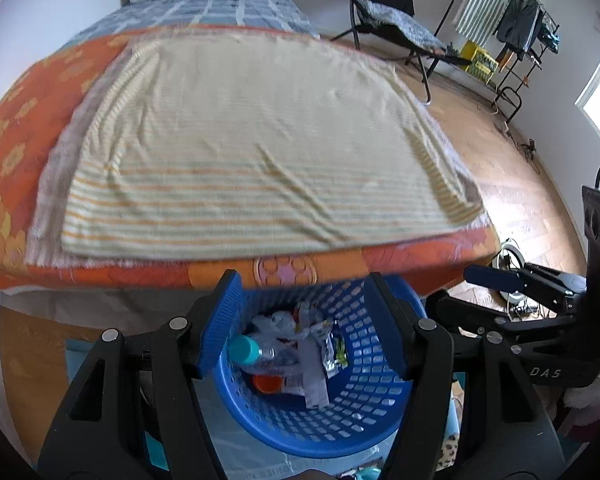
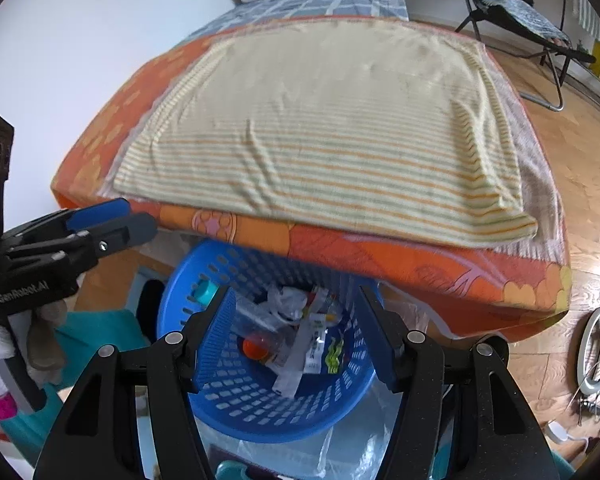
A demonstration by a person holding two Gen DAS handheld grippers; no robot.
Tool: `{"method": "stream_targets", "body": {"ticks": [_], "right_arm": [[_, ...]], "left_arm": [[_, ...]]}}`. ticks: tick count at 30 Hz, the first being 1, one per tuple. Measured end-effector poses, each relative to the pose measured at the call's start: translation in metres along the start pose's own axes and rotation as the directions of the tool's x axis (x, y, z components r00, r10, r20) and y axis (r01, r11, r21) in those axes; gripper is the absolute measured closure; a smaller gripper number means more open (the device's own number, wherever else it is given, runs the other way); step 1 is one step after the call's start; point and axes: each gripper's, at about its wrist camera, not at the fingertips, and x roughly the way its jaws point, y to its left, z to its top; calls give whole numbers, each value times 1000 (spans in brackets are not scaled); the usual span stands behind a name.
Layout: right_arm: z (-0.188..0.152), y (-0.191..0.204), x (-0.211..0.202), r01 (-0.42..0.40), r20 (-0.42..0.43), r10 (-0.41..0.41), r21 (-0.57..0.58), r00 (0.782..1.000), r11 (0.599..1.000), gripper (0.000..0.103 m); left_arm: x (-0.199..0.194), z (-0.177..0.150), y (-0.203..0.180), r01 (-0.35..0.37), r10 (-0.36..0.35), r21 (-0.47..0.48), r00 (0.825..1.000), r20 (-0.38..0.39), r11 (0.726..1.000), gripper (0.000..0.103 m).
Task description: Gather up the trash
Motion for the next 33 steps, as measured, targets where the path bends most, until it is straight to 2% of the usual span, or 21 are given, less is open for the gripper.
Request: {"method": "stream_targets", "body": {"ticks": [11, 13, 16, 19, 22, 26, 30, 33], "right_arm": [[24, 2, -36, 31, 133, -28, -22, 991, 999, 42], [31, 3, -44, 35, 163, -29, -30, 986, 999, 42], [43, 4, -54, 38, 204, -29, -41, 979, 998, 41], [55, 1, -64, 19, 250, -8, -44, 968, 999, 27], [67, -2, -73, 9, 303, 8, -53, 953, 999, 26], [84, -9, -79, 12, 325, 1, -37, 946, 999, 25], [101, -18, -83, 59, 330, -53, -8, 942, 998, 25], [109, -21, -84, 115, 356, -104, -9, 929, 993, 25]], "left_arm": [[-41, 37, -5, -26, 24, 16, 992, 122, 1000, 37], [-48, 44, -7, -35, 31, 26, 988, 153, 999, 29], [-57, 55, -9, -25, 20, 23, 982, 189, 999, 27], [-64, 66, -11, -28, 22, 24, 975, 222, 999, 25], [-70, 80, -15, -49, 35, 45, 966, 258, 998, 24], [-77, 95, -19, -74, 53, 59, 952, 302, 995, 20], [-83, 108, -15, -62, 47, 33, 941, 336, 998, 8], [-86, 112, -11, -65, 55, 15, 930, 364, 998, 6]]}}
